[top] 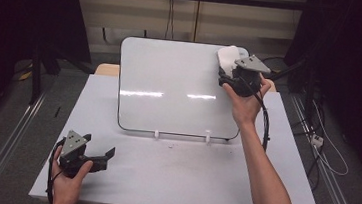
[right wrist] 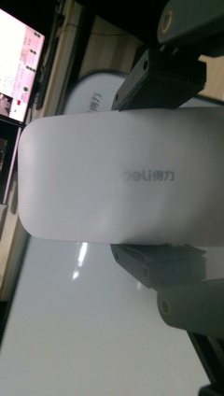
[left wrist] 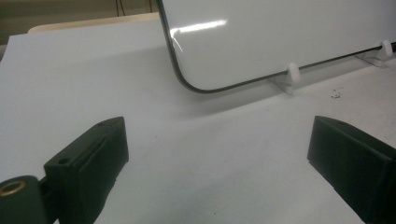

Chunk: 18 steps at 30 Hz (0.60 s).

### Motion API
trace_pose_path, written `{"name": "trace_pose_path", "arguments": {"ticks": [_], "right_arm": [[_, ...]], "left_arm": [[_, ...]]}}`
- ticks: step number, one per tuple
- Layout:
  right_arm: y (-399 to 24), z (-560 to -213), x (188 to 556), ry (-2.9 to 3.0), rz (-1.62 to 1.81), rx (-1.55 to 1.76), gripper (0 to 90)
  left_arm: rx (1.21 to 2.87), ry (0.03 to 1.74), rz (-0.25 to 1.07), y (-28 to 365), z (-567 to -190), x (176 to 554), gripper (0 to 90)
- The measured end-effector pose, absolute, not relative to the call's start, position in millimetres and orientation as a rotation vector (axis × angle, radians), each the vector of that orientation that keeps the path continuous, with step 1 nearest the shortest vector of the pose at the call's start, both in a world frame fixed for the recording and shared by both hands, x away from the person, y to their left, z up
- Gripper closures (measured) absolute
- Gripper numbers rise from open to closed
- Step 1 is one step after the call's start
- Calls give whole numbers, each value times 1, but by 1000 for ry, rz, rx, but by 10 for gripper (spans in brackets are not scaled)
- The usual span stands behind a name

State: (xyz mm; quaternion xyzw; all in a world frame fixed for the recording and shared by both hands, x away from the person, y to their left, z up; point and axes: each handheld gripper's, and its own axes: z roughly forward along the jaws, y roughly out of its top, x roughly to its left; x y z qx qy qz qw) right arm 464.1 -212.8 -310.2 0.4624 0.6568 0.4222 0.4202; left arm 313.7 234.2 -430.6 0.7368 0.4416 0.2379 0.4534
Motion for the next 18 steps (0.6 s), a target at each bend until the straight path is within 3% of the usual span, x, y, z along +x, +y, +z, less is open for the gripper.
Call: {"name": "trace_pose_path", "arguments": {"ticks": [18], "right_arm": [[-220, -303, 444, 1655, 1020, 1106, 316]], "left_arm": [[1821, 1084, 590, 232, -431, 314, 52]]}}
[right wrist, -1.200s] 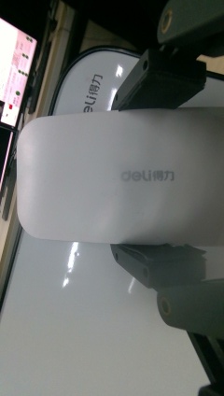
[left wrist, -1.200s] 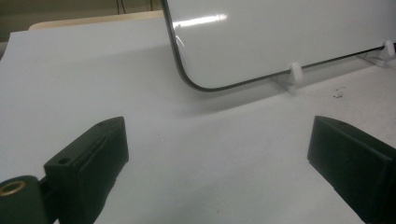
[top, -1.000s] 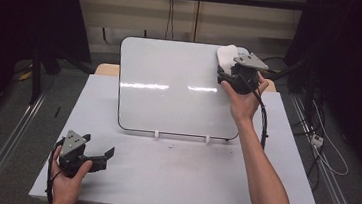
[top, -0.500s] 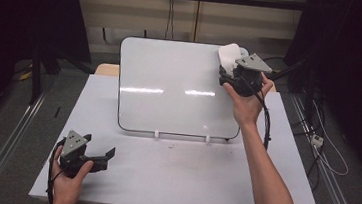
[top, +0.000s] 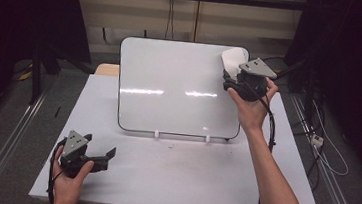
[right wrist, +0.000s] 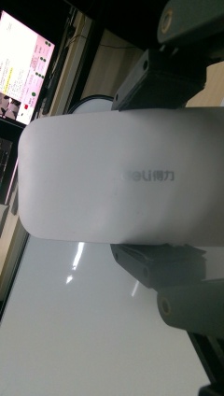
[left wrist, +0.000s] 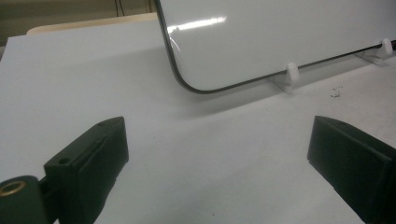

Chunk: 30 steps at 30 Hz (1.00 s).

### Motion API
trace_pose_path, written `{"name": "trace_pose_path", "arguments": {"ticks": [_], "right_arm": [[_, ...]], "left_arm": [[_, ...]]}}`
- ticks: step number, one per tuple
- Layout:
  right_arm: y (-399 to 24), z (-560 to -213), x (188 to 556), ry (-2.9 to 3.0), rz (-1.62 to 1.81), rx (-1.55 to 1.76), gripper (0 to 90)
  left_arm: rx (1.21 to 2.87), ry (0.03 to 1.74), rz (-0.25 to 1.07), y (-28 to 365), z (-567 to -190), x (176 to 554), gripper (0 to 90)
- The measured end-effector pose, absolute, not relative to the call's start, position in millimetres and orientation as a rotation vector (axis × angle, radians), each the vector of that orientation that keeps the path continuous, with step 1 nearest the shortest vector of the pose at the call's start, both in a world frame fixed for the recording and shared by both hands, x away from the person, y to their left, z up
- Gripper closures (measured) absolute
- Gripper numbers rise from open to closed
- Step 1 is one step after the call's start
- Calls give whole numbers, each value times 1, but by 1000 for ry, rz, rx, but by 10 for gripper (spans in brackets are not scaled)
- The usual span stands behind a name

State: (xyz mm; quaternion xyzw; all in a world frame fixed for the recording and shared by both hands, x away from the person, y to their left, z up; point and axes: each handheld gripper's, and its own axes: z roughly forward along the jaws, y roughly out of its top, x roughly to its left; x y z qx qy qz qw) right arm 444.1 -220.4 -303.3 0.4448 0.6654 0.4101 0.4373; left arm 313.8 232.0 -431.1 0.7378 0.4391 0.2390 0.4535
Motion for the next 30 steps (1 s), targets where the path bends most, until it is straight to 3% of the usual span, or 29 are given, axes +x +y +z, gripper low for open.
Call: {"name": "trace_pose_path", "arguments": {"ticks": [30], "right_arm": [[-227, -331, 409, 1740, 1024, 1055, 316]], "left_arm": [[1822, 1106, 591, 235, -432, 313, 52]]}}
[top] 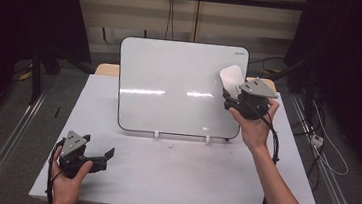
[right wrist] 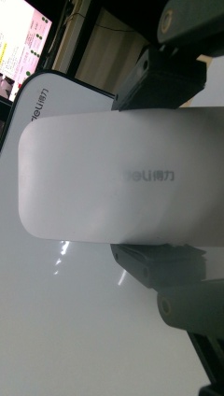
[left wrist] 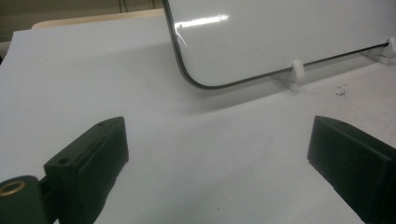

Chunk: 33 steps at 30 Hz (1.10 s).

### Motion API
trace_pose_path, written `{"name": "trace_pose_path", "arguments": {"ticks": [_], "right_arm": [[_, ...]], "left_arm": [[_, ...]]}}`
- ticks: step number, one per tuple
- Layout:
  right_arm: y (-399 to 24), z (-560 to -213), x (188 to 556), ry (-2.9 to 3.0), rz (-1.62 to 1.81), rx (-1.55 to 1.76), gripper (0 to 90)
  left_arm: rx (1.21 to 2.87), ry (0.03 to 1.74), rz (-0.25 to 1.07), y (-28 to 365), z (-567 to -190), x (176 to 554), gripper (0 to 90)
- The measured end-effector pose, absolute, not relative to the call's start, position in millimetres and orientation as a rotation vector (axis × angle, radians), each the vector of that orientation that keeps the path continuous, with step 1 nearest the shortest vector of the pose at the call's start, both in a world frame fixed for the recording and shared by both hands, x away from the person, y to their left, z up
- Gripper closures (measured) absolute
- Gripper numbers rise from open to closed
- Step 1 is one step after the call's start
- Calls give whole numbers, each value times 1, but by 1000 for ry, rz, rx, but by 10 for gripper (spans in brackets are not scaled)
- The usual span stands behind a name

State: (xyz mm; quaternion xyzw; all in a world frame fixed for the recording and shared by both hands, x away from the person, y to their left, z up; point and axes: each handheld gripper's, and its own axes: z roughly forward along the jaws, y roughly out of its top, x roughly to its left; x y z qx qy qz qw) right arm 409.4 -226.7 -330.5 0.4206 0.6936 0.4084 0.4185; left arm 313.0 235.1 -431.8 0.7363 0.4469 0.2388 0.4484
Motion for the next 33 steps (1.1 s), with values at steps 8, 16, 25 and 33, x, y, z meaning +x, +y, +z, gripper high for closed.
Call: {"name": "trace_pose_path", "arguments": {"ticks": [8, 16, 25, 33], "right_arm": [[-227, -334, 398, 1753, 1042, 1049, 316], [-231, -338, 389, 1764, 1031, 1035, 316], [-228, -348, 379, 1784, 1010, 1019, 316], [-224, -355, 371, 1803, 1011, 1010, 316]], "left_arm": [[1831, 1090, 590, 231, -431, 313, 52], [1834, 1095, 591, 232, -432, 315, 52], [1830, 1101, 599, 233, -431, 316, 52], [1841, 1097, 585, 229, -434, 315, 52]]}}
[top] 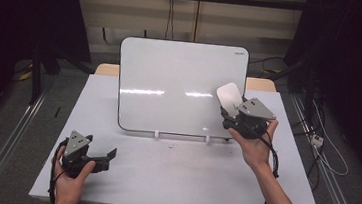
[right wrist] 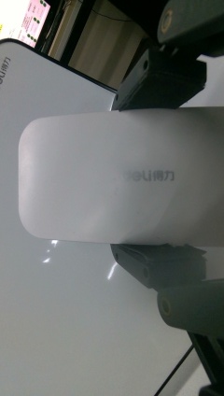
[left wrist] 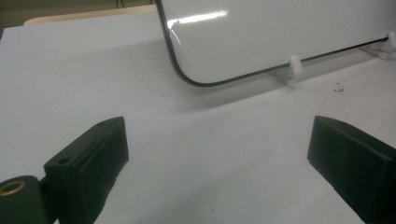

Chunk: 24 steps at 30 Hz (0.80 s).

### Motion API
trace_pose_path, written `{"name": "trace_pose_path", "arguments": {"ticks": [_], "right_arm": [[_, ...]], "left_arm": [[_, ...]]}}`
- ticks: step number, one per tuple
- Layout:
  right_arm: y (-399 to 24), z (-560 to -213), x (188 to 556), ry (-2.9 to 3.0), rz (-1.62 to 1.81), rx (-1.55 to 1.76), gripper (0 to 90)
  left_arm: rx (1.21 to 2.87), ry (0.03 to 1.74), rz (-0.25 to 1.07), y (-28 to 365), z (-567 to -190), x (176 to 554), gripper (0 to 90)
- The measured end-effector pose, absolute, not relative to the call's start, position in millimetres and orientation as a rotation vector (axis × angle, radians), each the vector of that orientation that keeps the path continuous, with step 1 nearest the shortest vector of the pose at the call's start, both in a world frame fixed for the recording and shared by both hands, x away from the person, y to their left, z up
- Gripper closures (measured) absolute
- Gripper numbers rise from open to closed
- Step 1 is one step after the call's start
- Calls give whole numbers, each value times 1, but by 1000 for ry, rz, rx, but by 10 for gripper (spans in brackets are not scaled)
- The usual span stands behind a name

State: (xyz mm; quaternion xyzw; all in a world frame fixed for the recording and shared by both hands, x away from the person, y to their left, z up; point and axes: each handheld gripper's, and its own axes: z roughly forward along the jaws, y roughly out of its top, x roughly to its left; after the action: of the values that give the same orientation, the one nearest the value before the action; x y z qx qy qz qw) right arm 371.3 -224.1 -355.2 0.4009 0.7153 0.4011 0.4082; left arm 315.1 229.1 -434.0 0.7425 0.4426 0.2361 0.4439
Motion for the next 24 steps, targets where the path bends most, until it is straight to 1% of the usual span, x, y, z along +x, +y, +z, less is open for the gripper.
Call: {"name": "trace_pose_path", "arguments": {"ticks": [14, 24], "right_arm": [[-215, -389, 365, 1874, 960, 989, 316], [-211, -403, 369, 1896, 913, 967, 316]], "left_arm": [[1821, 1118, 583, 233, -433, 315, 52], [1822, 1109, 586, 232, -432, 315, 52]]}}
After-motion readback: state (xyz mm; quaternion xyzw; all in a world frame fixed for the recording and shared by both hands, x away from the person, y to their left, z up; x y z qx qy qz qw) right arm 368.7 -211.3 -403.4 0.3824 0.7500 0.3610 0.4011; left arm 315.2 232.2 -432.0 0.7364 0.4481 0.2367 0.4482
